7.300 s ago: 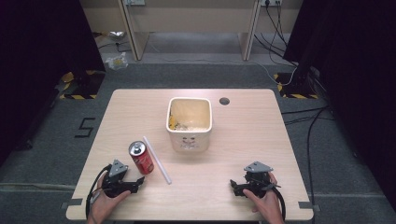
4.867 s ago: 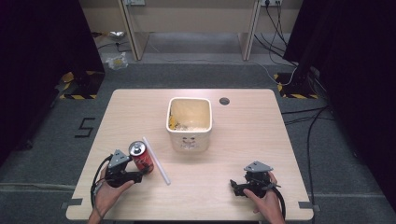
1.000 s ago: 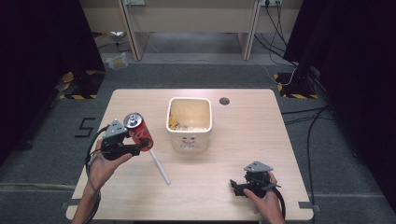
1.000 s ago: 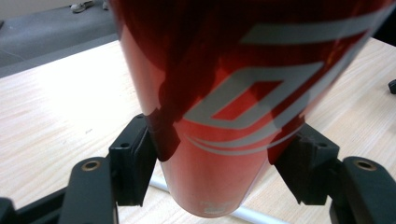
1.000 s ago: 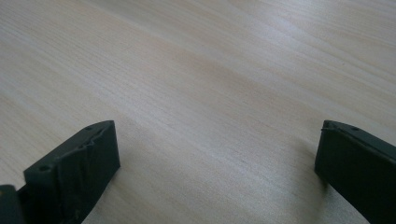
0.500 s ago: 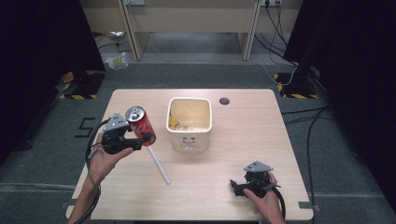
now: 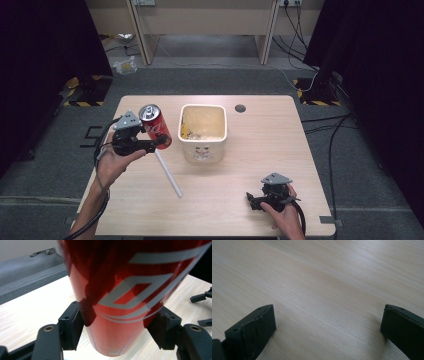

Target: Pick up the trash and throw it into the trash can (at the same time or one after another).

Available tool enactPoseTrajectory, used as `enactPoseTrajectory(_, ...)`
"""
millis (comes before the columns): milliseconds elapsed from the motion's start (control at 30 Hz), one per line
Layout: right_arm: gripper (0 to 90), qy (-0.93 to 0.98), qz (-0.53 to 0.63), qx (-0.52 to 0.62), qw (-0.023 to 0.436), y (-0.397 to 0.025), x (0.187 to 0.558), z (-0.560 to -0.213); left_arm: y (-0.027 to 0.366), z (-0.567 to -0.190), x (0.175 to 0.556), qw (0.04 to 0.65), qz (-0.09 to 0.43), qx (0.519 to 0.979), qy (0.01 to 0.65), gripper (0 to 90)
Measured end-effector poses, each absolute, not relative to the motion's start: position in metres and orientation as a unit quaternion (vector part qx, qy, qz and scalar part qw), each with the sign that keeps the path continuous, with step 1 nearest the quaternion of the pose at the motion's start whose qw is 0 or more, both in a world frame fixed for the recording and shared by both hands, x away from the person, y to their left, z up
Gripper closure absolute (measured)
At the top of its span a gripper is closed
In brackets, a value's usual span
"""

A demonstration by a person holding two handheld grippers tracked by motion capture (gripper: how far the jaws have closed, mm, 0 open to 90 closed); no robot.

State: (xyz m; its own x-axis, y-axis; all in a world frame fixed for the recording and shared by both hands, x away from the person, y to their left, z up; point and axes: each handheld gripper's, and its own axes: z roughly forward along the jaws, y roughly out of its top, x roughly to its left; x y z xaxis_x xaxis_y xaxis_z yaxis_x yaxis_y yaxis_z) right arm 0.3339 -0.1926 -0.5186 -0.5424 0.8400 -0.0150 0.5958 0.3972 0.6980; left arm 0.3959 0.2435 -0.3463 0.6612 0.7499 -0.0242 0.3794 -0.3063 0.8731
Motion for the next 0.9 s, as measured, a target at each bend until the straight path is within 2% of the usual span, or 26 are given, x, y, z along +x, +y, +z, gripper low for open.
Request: enactPoseTrajectory(900, 0.1, 0.815, 0.327, 0.440, 0.186, -0.193, 0.334, -0.519, 0.195, -0.330, 0.428, 0.475, 0.183, 0.791, 0.341, 34.2)
